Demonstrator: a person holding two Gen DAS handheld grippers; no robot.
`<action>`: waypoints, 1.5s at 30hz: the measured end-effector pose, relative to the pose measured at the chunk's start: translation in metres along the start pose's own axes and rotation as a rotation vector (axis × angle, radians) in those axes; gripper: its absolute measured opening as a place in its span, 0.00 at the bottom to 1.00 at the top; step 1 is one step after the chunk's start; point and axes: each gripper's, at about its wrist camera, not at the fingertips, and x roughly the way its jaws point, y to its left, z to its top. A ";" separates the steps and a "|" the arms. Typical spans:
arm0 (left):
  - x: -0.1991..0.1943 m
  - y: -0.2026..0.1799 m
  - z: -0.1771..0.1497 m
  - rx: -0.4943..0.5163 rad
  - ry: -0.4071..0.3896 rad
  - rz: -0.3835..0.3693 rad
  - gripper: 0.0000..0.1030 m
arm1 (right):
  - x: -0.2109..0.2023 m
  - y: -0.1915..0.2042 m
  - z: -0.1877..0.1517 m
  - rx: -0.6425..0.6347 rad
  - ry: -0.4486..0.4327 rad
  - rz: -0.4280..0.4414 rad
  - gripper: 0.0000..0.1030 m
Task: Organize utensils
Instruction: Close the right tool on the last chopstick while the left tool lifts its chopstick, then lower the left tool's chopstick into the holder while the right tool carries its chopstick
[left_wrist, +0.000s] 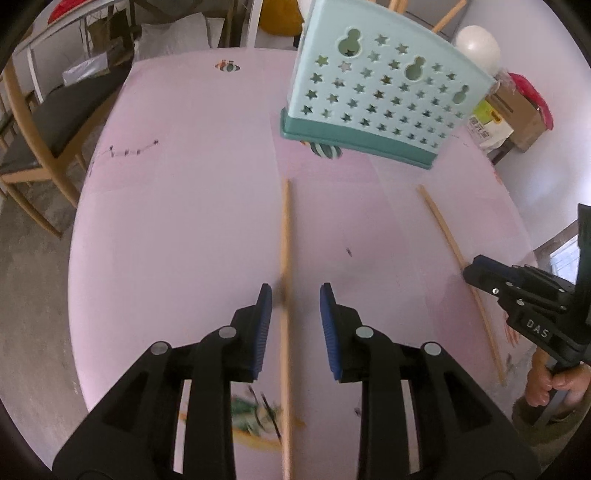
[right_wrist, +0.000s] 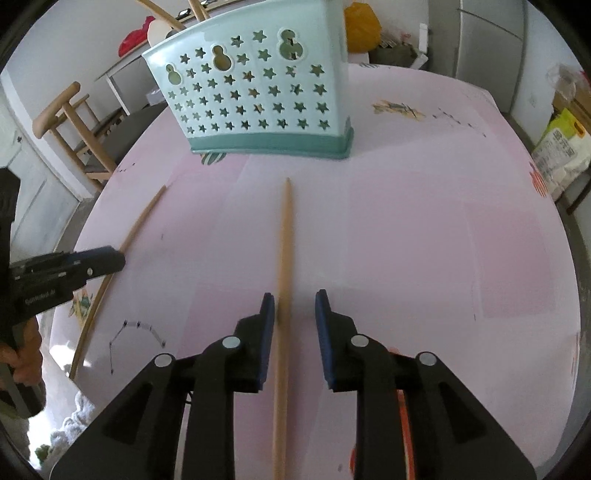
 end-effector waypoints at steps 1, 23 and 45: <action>0.002 0.000 0.004 0.007 -0.001 0.007 0.24 | 0.002 0.001 0.004 -0.009 -0.001 -0.003 0.22; -0.021 0.002 0.034 0.019 -0.168 0.080 0.04 | -0.018 -0.012 0.050 0.048 -0.124 0.057 0.07; -0.224 -0.059 0.106 0.080 -0.772 -0.182 0.04 | -0.099 -0.027 0.041 0.119 -0.318 0.125 0.07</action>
